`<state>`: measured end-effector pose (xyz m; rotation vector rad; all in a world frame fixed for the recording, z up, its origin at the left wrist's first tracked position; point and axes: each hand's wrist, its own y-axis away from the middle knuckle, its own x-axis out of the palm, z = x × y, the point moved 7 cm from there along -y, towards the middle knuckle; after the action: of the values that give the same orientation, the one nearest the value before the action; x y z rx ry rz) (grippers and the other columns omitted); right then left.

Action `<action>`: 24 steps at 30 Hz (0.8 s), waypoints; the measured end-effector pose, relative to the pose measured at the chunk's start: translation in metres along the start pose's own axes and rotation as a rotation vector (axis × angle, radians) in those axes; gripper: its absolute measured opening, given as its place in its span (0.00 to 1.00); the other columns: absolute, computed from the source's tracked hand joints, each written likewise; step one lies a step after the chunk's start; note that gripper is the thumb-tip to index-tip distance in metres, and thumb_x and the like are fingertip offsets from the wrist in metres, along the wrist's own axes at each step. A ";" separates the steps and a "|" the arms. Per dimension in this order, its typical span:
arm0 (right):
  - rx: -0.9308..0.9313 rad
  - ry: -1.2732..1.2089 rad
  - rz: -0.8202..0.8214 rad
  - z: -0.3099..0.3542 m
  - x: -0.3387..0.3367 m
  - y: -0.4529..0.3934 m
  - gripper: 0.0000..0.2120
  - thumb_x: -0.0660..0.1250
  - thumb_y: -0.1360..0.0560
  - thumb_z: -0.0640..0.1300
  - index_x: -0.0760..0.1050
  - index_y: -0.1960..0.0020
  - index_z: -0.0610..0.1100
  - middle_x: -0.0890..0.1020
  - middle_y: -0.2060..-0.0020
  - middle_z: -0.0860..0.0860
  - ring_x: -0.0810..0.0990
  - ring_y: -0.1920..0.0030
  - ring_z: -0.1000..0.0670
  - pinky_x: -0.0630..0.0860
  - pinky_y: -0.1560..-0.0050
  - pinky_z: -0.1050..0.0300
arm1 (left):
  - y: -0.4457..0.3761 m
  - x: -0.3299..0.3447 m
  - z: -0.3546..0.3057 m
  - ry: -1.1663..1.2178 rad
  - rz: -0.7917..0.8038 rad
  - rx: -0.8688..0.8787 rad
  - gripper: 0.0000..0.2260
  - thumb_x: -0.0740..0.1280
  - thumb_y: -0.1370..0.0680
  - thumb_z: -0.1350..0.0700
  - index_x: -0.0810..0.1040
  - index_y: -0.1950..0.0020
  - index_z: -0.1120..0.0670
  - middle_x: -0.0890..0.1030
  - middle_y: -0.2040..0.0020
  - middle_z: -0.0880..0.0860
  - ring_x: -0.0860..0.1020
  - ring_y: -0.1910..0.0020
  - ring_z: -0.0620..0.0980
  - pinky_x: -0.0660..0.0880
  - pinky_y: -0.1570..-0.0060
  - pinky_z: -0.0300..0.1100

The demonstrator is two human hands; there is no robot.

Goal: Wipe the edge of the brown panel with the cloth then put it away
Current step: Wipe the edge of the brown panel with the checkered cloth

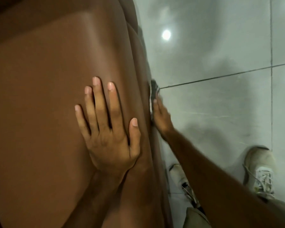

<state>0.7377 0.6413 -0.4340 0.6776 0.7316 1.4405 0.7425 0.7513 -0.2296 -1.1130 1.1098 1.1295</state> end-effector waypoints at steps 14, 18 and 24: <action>-0.136 -0.077 0.055 -0.017 0.000 0.040 0.22 0.55 0.11 0.47 0.61 0.17 0.55 0.72 0.22 0.53 0.71 0.24 0.56 0.69 0.23 0.60 | 0.000 -0.002 -0.001 0.007 -0.022 -0.010 0.32 0.50 0.11 0.43 0.54 0.09 0.56 0.59 0.10 0.61 0.56 0.09 0.60 0.53 0.10 0.61; 0.060 -0.028 0.068 -0.105 0.001 0.038 0.23 0.54 0.11 0.51 0.62 0.17 0.53 0.74 0.23 0.47 0.73 0.23 0.45 0.65 0.26 0.60 | -0.002 -0.003 -0.003 0.010 -0.046 -0.010 0.31 0.50 0.11 0.44 0.57 0.10 0.57 0.60 0.10 0.63 0.58 0.10 0.61 0.54 0.10 0.62; 0.320 0.025 0.175 -0.226 -0.012 0.207 0.24 0.57 0.12 0.41 0.57 0.17 0.46 0.71 0.23 0.44 0.70 0.22 0.42 0.69 0.26 0.56 | 0.061 -0.018 -0.008 0.093 0.164 -0.085 0.33 0.54 0.11 0.43 0.51 0.08 0.54 0.52 0.08 0.61 0.51 0.08 0.61 0.50 0.10 0.63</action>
<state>0.4324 0.6294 -0.4103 0.9914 0.9524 1.5070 0.6795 0.7472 -0.2179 -1.1668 1.2536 1.2731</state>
